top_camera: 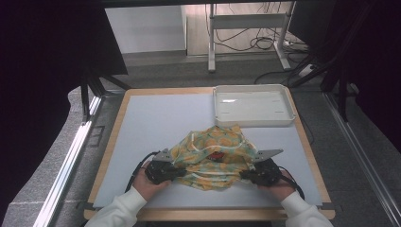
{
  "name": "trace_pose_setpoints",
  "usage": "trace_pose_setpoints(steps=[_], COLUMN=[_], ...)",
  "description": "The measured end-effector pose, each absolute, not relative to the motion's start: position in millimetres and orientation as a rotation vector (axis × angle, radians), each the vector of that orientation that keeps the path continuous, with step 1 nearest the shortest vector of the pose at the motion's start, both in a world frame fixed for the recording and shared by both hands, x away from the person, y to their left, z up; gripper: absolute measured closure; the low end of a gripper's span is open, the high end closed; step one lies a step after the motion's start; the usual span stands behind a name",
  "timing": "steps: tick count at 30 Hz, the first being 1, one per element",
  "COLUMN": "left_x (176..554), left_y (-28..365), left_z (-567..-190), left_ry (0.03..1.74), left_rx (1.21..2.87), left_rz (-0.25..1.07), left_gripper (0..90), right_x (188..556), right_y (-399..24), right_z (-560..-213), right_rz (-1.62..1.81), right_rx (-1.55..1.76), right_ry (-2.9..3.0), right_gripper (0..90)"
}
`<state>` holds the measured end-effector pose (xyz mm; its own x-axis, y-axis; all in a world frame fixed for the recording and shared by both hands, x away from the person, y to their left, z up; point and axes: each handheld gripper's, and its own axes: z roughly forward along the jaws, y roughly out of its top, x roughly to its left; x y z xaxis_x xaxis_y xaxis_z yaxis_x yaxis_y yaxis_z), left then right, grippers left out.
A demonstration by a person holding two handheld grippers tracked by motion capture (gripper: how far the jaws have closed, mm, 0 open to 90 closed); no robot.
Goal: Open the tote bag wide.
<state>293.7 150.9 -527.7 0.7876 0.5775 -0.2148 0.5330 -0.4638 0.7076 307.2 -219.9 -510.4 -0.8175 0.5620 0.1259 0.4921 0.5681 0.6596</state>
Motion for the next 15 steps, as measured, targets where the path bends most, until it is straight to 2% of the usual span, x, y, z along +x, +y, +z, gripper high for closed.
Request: trace_pose_setpoints(steps=[3, 5, 7, 11, 15], left_x=[293, 292, 290, 280, 271], left_y=[152, 152, 151, 148, 146], left_z=[-527, -526, -524, -518, -511], left_ry=[0.826, 0.824, 0.822, 0.808, 0.78], left_rx=[2.148, 2.138, 2.131, 2.124, 2.117], left_rz=[0.084, 0.093, 0.12, 0.192, 0.231], left_gripper=[84.7, 80.8, 71.0, 42.7, 29.6], right_x=[306, 306, 304, 300, 296], right_y=[-220, -220, -221, -223, -227], right_z=[-509, -508, -505, -497, -491], right_rz=[1.09, 1.093, 1.11, 1.157, 1.215], right_rx=[0.909, 0.893, 0.87, 0.847, 0.841], right_ry=[2.688, 2.678, 2.659, 2.576, 2.522], right_gripper=[84.0, 78.5, 70.1, 49.4, 41.3])
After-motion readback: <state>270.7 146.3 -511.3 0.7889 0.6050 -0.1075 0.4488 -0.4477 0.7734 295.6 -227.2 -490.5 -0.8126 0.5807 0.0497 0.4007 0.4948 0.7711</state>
